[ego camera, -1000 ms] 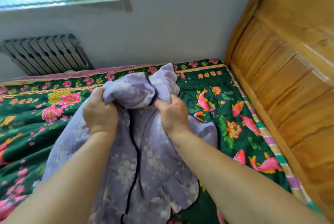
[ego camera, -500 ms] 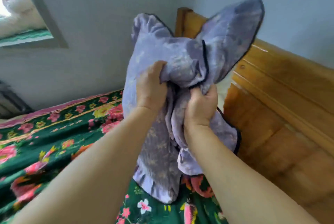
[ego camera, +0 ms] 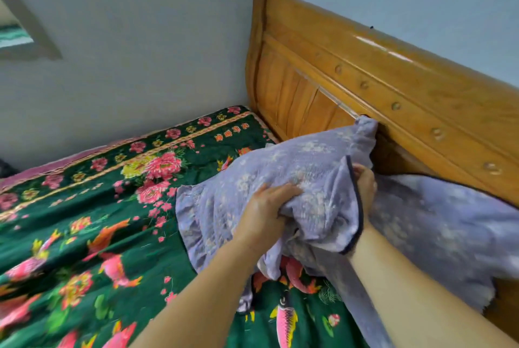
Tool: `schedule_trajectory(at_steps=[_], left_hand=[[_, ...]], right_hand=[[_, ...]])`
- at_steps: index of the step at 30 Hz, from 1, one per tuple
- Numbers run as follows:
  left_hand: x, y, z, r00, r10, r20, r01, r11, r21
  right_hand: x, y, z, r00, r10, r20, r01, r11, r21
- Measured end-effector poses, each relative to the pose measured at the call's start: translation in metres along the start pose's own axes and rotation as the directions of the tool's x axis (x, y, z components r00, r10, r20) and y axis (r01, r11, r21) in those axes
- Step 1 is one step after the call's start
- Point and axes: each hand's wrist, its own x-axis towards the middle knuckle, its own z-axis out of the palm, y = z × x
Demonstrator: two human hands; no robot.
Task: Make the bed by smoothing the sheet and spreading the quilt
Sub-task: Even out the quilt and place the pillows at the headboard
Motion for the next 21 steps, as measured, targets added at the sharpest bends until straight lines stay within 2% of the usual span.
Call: schedule_trajectory(at_steps=[1, 3, 5, 7, 8, 9, 10, 12, 13, 14, 15, 16, 17, 19, 21], left_hand=[[0.001, -0.001, -0.001, 1.0, -0.025, 0.001, 0.025, 1.0, -0.011], [0.001, -0.002, -0.003, 0.998, -0.06, 0.015, 0.061, 0.998, -0.028], [-0.001, -0.01, 0.001, 0.996, -0.088, 0.029, 0.089, 0.996, -0.018], [-0.002, -0.021, 0.008, 0.963, -0.263, 0.051, 0.263, 0.965, 0.015], [-0.003, -0.024, 0.01, 0.917, -0.393, 0.067, 0.393, 0.92, 0.013], [-0.003, -0.026, 0.014, 0.84, -0.539, 0.067, 0.541, 0.841, -0.011], [-0.002, -0.022, 0.015, 0.718, -0.693, 0.06, 0.696, 0.715, -0.063], [-0.001, -0.017, 0.021, 0.408, -0.913, 0.028, 0.869, 0.378, -0.32], [-0.003, -0.019, 0.029, 0.239, -0.97, 0.045, 0.854, 0.188, -0.485], [-0.004, -0.02, 0.034, 0.093, -0.988, 0.121, 0.782, -0.003, -0.623], [-0.007, -0.02, 0.038, 0.01, -0.974, 0.227, 0.647, -0.167, -0.744], [-0.009, -0.018, 0.042, -0.004, -0.947, 0.322, 0.493, -0.282, -0.823], [-0.009, -0.014, 0.042, 0.025, -0.937, 0.348, 0.363, -0.316, -0.877], [-0.014, -0.002, 0.036, 0.041, -0.936, 0.35, 0.195, -0.336, -0.922], [-0.024, 0.008, 0.025, -0.018, -0.935, 0.353, 0.099, -0.353, -0.93]], right_hand=[[0.009, 0.004, 0.002, 1.0, 0.008, 0.012, -0.009, 1.0, 0.03], [0.016, -0.005, -0.001, 0.995, 0.089, 0.04, -0.088, 0.995, -0.035], [0.031, -0.013, -0.002, 0.966, 0.244, 0.083, -0.235, 0.966, -0.105], [0.045, -0.018, 0.002, 0.926, 0.337, 0.169, -0.329, 0.941, -0.076], [0.048, -0.02, 0.004, 0.914, 0.358, 0.19, -0.351, 0.934, -0.07], [0.051, -0.02, 0.008, 0.907, 0.361, 0.215, -0.353, 0.933, -0.075], [0.051, -0.02, 0.011, 0.9, 0.359, 0.248, -0.351, 0.933, -0.077], [0.048, -0.02, 0.017, 0.888, 0.345, 0.305, -0.332, 0.938, -0.095], [0.047, -0.019, 0.021, 0.886, 0.336, 0.318, -0.328, 0.941, -0.082], [0.044, -0.022, 0.025, 0.886, 0.332, 0.323, -0.326, 0.942, -0.073], [0.04, -0.023, 0.029, 0.887, 0.328, 0.326, -0.326, 0.943, -0.061], [0.036, -0.024, 0.033, 0.887, 0.319, 0.334, -0.322, 0.946, -0.048], [0.033, -0.024, 0.037, 0.89, 0.29, 0.351, -0.298, 0.954, -0.032], [0.021, -0.033, 0.041, 0.894, 0.212, 0.395, -0.246, 0.969, 0.037], [0.007, -0.051, 0.046, 0.883, 0.116, 0.456, -0.193, 0.973, 0.128]])
